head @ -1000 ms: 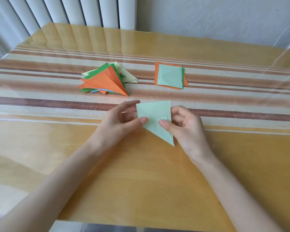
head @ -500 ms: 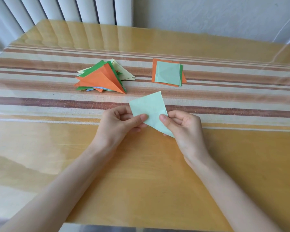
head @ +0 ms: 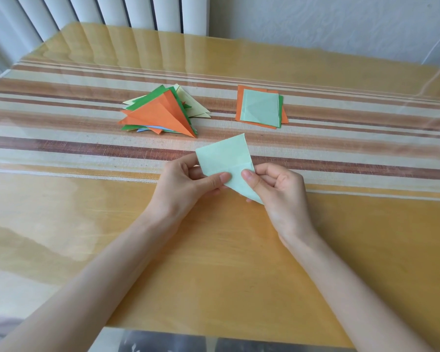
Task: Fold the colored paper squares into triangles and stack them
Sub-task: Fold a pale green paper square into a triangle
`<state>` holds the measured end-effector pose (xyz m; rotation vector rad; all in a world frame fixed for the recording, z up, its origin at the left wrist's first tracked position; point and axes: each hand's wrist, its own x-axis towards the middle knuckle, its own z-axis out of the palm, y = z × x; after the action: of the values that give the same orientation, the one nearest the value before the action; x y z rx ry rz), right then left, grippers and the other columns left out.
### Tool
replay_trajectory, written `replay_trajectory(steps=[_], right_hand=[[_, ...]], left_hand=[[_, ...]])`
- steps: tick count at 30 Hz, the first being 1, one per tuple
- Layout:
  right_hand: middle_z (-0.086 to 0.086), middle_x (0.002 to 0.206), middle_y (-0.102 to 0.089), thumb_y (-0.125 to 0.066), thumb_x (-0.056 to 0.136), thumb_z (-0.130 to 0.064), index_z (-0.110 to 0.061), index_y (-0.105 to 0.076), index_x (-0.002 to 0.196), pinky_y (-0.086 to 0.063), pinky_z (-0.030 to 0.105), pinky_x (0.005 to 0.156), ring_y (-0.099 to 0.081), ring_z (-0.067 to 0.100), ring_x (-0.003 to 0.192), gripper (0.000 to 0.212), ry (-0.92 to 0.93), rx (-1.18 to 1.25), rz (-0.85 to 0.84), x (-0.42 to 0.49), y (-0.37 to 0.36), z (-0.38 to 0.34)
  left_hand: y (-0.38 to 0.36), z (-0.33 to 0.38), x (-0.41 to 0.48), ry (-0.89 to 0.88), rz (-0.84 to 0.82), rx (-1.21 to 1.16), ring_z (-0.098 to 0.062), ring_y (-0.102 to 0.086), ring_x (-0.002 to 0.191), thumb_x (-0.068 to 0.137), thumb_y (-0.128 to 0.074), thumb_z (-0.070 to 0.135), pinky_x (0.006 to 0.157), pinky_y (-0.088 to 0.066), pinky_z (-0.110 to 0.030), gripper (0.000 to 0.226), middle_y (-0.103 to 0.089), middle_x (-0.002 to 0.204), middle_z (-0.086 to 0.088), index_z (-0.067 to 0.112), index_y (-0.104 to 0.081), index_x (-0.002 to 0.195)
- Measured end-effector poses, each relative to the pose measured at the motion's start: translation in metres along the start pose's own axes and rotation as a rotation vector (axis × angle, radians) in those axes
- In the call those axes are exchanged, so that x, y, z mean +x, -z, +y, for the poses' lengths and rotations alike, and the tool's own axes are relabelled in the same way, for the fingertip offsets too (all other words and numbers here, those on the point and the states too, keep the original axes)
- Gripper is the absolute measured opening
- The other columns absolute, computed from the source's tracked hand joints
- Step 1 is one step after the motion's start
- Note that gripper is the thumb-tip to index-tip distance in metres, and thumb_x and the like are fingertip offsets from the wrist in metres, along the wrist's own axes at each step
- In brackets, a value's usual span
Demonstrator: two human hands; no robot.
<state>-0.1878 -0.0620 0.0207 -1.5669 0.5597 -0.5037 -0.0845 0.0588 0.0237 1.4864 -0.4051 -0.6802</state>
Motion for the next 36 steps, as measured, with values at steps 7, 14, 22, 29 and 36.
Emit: replay_trajectory(steps=[7, 14, 22, 29, 36], right_hand=[[0.003, 0.061, -0.07, -0.063, 0.089, -0.006, -0.007, -0.064, 0.077, -0.044, 0.017, 0.048, -0.058, 0.007, 0.051, 0.012, -0.078, 0.004, -0.033, 0.0, -0.002, -0.002], [0.002, 0.074, -0.074, -0.06, 0.089, 0.003, -0.011, -0.067, 0.087, -0.051, 0.018, 0.066, -0.067, 0.01, 0.07, 0.016, -0.006, 0.086, 0.015, -0.003, -0.005, 0.001], [0.006, 0.085, -0.073, -0.051, 0.093, 0.005, -0.008, -0.066, 0.099, -0.053, 0.019, 0.069, -0.072, 0.015, 0.079, 0.02, -0.074, 0.209, -0.042, -0.002, -0.004, -0.001], [0.012, 0.098, -0.073, -0.057, 0.092, -0.007, -0.004, -0.065, 0.108, -0.056, 0.028, 0.076, -0.071, 0.02, 0.088, 0.017, -0.157, 0.135, -0.158, 0.008, 0.008, -0.006], [0.007, 0.087, -0.073, -0.065, 0.089, -0.01, -0.001, -0.065, 0.095, -0.053, 0.024, 0.07, -0.068, 0.014, 0.077, 0.011, -0.094, -0.015, -0.111, 0.024, 0.002, -0.009]], left_hand=[[-0.002, 0.001, 0.0, -0.047, 0.12, -0.089, -0.01, -0.069, 0.071, 0.078, -0.073, 0.0, 0.066, -0.055, -0.02, 0.025, -0.075, 0.083, -0.002, 0.008, -0.068, 0.101], [-0.004, 0.0, 0.002, -0.02, 0.197, -0.22, -0.009, -0.069, 0.07, 0.078, -0.072, 0.001, 0.063, -0.054, -0.019, 0.023, -0.075, 0.079, 0.0, 0.009, -0.068, 0.1], [-0.007, 0.0, 0.003, -0.011, 0.226, -0.248, -0.01, -0.07, 0.067, 0.079, -0.072, 0.001, 0.061, -0.053, -0.018, 0.019, -0.074, 0.074, -0.001, 0.009, -0.067, 0.096], [0.002, 0.0, 0.003, -0.005, 0.159, -0.196, -0.011, -0.07, 0.069, 0.078, -0.072, 0.003, 0.064, -0.055, -0.019, 0.023, -0.075, 0.078, -0.002, 0.012, -0.068, 0.099], [0.008, 0.002, 0.005, 0.042, -0.049, 0.003, -0.011, -0.07, 0.07, 0.076, -0.073, 0.004, 0.064, -0.055, -0.018, 0.021, -0.075, 0.08, -0.006, 0.007, -0.068, 0.097]])
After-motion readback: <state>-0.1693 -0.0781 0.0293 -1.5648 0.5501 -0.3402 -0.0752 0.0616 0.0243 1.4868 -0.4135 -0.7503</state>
